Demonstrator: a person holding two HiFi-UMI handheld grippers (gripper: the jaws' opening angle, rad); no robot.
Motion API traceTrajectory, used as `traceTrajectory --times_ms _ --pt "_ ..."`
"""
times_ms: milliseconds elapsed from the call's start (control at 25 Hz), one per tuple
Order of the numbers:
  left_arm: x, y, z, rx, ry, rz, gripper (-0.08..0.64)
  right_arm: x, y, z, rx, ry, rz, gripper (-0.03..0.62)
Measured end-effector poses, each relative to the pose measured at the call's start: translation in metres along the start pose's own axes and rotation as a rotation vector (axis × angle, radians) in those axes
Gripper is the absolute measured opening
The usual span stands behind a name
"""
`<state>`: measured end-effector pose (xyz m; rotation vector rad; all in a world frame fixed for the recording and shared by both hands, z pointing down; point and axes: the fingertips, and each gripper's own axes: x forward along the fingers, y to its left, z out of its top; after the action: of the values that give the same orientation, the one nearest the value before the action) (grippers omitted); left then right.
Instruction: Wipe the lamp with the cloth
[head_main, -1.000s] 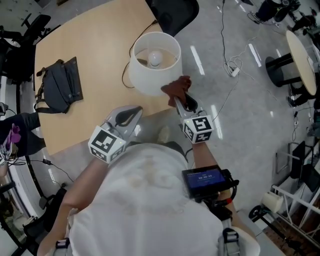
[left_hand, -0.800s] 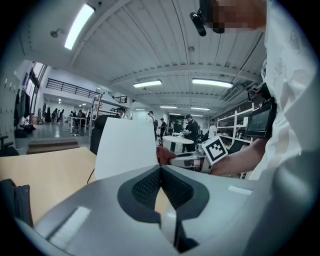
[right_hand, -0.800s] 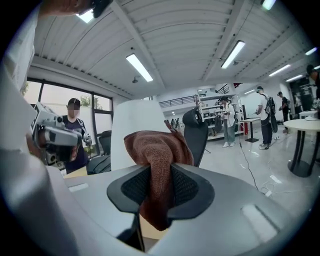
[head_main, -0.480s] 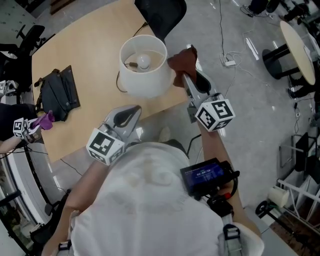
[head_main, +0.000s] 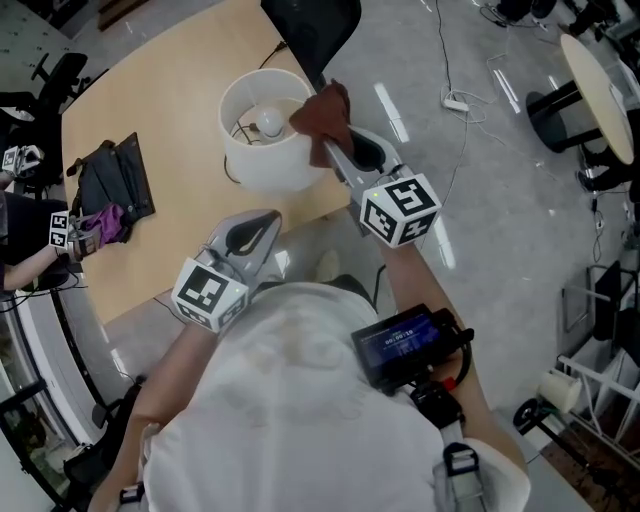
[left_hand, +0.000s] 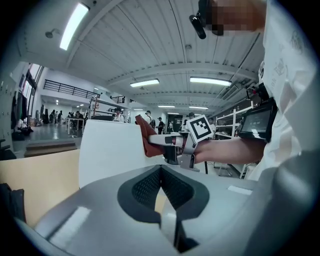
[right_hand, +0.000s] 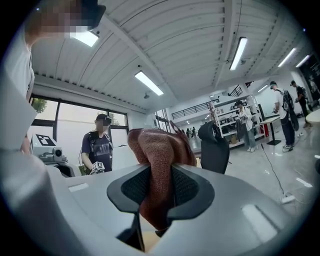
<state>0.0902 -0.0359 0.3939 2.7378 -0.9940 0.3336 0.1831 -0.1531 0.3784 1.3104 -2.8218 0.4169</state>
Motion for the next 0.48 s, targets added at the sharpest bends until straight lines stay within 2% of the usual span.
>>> traceTrajectory --times_ms 360,480 --pt "0.023 -0.010 -0.001 -0.021 0.019 0.011 0.002 -0.009 -0.028 -0.077 0.067 0.191 -0.017 0.121" --pt "0.030 -0.013 0.000 -0.020 0.019 0.019 0.002 -0.016 -0.043 -0.102 0.060 0.267 -0.044 0.121"
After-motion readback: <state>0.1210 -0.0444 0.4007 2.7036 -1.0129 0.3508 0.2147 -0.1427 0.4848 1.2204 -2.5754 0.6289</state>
